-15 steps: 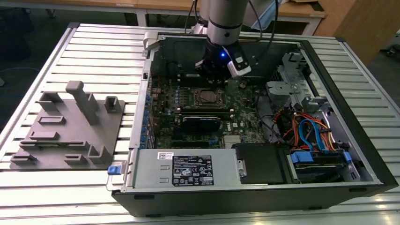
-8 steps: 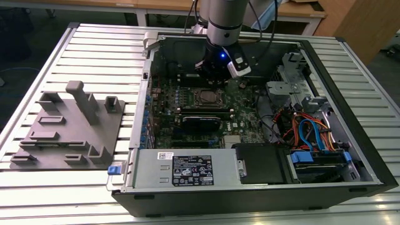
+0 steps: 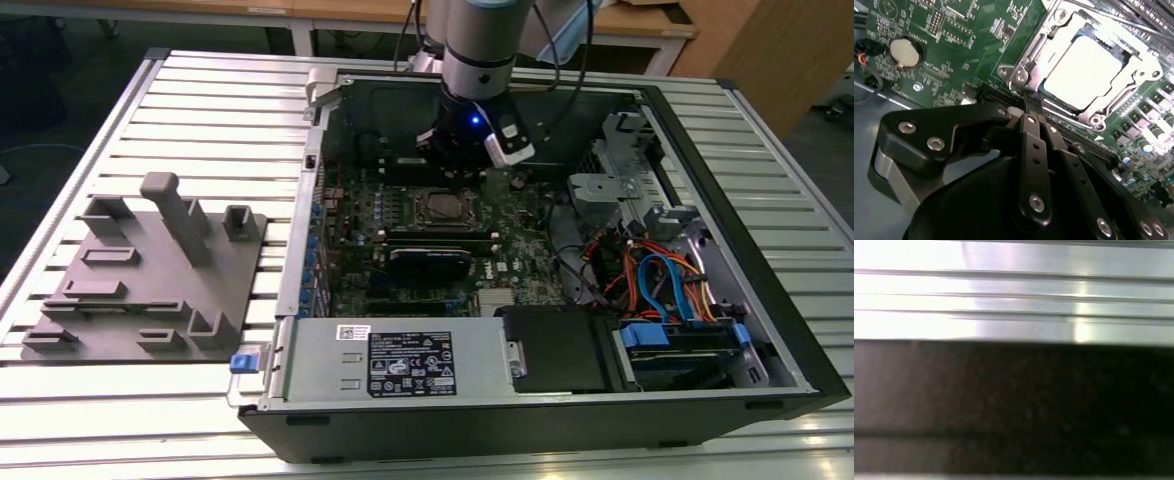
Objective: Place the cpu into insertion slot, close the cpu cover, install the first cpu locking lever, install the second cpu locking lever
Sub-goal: 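Install the first cpu locking lever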
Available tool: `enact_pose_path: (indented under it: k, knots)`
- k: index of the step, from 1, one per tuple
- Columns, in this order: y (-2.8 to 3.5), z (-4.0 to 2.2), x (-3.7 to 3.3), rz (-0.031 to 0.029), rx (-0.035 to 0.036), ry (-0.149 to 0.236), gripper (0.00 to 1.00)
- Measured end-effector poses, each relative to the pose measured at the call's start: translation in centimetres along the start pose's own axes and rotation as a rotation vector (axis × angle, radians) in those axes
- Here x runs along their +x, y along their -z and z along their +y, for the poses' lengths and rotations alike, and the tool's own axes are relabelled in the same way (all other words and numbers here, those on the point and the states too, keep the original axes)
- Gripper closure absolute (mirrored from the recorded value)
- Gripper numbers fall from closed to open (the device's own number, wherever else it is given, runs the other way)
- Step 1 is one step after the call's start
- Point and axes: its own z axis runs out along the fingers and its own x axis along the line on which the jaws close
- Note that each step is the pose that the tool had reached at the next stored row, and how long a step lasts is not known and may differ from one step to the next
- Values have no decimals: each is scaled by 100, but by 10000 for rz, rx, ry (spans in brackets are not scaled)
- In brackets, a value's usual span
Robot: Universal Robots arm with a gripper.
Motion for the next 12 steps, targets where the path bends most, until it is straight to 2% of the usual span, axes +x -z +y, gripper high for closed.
enact_pose_path:
  k: [6, 9, 12]
  knots:
    - [59, 5, -1, 0, -5, 0, 90]
    - [63, 4, -2, -1, 7, 2, 90]
    - [66, -34, -1, 0, 17, 1, 90]
